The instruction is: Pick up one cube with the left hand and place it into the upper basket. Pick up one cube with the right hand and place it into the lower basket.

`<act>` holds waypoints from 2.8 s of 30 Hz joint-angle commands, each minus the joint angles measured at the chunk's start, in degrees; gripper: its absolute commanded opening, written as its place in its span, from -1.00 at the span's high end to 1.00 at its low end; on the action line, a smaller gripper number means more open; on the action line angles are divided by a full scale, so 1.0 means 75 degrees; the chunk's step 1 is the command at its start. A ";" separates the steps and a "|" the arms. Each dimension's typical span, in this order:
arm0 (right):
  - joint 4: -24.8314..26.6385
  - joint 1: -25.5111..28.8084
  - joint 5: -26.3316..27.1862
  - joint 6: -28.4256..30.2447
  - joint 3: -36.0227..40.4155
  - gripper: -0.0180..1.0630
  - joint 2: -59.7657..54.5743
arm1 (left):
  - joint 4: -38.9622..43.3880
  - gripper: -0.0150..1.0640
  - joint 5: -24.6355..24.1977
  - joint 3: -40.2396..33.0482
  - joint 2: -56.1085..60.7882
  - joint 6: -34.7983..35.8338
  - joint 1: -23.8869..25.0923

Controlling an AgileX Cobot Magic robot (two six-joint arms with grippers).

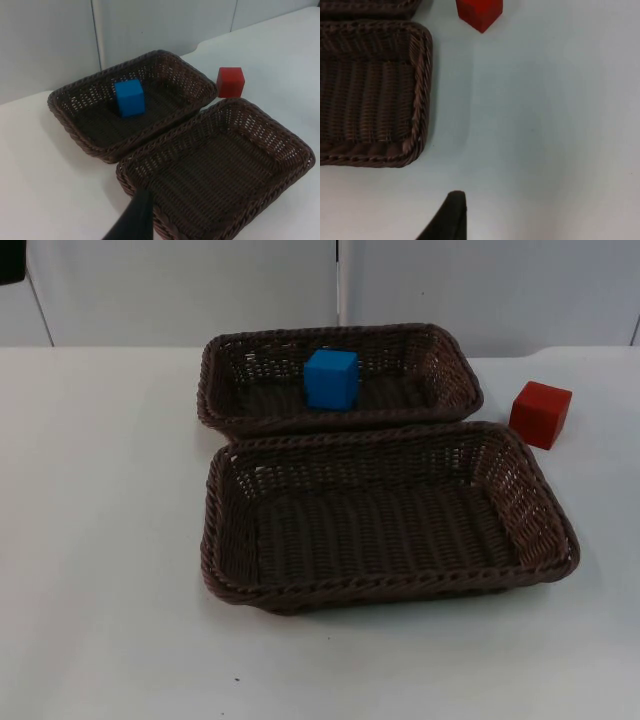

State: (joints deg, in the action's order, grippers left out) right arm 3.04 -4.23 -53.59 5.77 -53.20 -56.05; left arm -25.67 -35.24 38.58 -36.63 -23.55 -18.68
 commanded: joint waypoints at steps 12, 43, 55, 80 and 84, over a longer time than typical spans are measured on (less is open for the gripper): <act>0.0009 0.0065 0.0277 0.0379 -0.1174 -0.98 -0.2645 | 0.0004 -0.90 -0.0009 -0.0042 0.0071 0.0033 0.0014; 0.1037 0.0047 0.1204 0.3348 -0.5031 -0.98 -0.8217 | 0.0053 -0.90 -0.0009 -0.0042 0.0071 0.0033 0.0014; 0.1949 -0.0243 0.2023 0.4997 -0.6000 -0.98 -0.9687 | 0.0070 -0.90 -0.0009 -0.0042 0.0071 0.0033 0.0014; 0.2859 -0.0412 0.3517 0.5316 -0.6562 -0.74 -1.0788 | 0.0052 -0.90 -0.0009 -0.0042 0.0071 0.0033 0.0014; 0.2877 -0.0417 0.3442 0.5316 -0.6562 -0.22 -1.0788 | 0.0052 -0.90 -0.0009 -0.0042 0.0071 0.0033 0.0014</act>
State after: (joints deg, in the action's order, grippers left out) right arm 24.10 -6.85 -27.41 45.04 -101.99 -137.20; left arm -25.67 -35.37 38.58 -36.63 -23.55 -18.68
